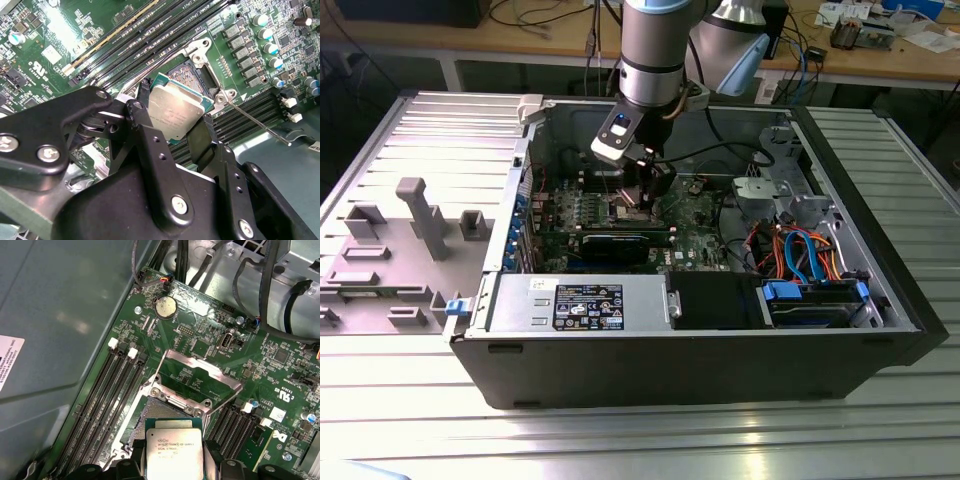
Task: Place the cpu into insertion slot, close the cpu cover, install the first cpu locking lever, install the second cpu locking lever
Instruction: 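Place the cpu into insertion slot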
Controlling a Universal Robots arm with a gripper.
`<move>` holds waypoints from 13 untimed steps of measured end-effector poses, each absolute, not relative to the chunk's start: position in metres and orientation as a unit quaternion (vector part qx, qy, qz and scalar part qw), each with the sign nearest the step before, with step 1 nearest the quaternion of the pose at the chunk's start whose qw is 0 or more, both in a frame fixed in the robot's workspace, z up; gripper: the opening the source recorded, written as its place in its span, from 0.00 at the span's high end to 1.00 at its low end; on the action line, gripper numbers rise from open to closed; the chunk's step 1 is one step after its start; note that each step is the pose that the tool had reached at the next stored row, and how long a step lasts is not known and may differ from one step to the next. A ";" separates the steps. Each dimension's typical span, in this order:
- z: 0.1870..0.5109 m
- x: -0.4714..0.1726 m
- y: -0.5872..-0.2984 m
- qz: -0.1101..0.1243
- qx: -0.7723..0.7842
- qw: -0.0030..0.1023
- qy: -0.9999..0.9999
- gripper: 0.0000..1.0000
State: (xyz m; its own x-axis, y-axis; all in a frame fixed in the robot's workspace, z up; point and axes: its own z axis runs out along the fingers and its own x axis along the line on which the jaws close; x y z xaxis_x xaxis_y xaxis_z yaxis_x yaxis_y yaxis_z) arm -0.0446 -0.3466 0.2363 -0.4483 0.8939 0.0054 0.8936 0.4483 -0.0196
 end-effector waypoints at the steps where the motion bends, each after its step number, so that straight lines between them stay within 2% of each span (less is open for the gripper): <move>1: 0.236 -0.045 -0.347 0.007 -0.525 0.007 -0.851 0.45; 13: 0.236 -0.045 -0.347 0.007 -0.529 0.007 -0.848 0.45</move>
State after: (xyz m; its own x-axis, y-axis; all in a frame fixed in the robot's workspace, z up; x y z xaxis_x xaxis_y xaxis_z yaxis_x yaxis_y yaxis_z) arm -0.0446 -0.3467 0.2364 -0.4394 0.8983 0.0054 0.8981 0.4394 -0.0196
